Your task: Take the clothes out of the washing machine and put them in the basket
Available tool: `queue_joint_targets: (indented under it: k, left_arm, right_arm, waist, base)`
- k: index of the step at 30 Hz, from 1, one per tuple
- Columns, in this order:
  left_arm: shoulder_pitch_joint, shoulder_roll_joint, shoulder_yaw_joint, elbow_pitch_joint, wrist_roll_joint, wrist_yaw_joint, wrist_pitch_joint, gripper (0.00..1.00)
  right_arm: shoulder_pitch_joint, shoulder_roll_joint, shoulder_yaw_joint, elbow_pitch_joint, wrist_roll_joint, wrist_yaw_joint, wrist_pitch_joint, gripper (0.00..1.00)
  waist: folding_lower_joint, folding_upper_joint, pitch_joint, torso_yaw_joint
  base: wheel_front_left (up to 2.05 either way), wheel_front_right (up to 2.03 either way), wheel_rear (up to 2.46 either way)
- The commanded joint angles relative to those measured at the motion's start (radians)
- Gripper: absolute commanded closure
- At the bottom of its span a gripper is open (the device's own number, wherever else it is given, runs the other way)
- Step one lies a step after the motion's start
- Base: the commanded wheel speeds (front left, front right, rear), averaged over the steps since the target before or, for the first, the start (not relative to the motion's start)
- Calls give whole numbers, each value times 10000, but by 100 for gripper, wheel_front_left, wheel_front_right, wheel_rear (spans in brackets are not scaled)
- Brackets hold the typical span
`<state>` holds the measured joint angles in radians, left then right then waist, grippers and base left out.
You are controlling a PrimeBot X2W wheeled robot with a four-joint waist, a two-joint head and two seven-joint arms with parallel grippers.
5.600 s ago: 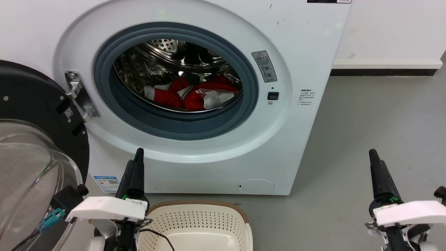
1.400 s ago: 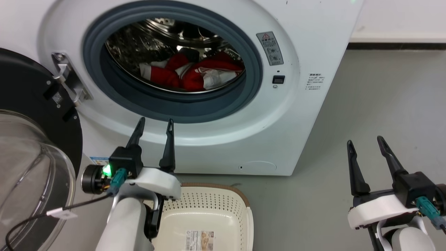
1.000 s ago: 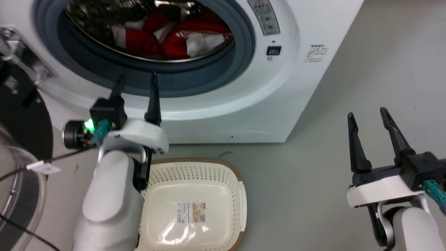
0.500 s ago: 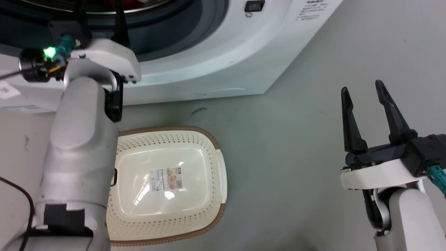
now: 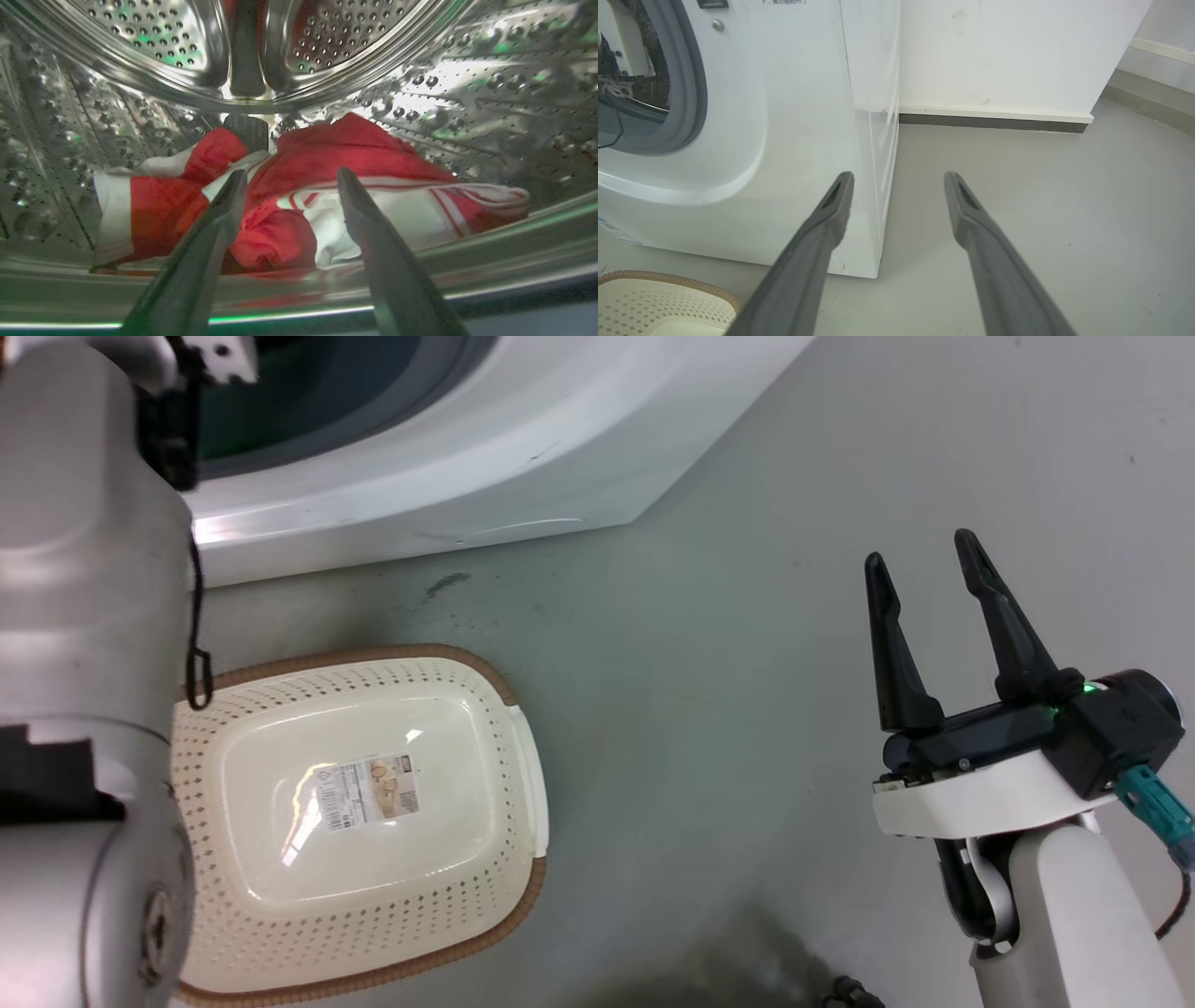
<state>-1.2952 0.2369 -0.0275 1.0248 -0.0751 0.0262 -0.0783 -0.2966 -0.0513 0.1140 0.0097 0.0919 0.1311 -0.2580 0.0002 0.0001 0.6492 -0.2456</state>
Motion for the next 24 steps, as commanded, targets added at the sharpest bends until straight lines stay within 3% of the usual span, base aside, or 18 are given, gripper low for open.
queue_joint_targets:
  k: [1, 12, 24]
  left_arm:
    - [-323, 184, 2, 242, -67, -98, 346, 0]
    - [-1744, 924, -118, 1006, -103, -240, 2340, 0]
    - [-2704, 1558, -218, 1314, -171, 19, 4997, 0]
  right_arm:
    - [-176, 22, 119, 40, 151, -5, -67, 0]
    - [-392, 19, 594, 98, 776, -7, -90, 0]
    - [-519, 19, 1019, -18, 1289, -7, -73, 0]
  waist:
    - [-2, -1, 228, -285]
    - [-2, -1, 919, -1064]
    - [-2, -1, 1511, -1628]
  base:
    - [0, 0, 0]
    - [0, 0, 0]
    - [0, 0, 0]
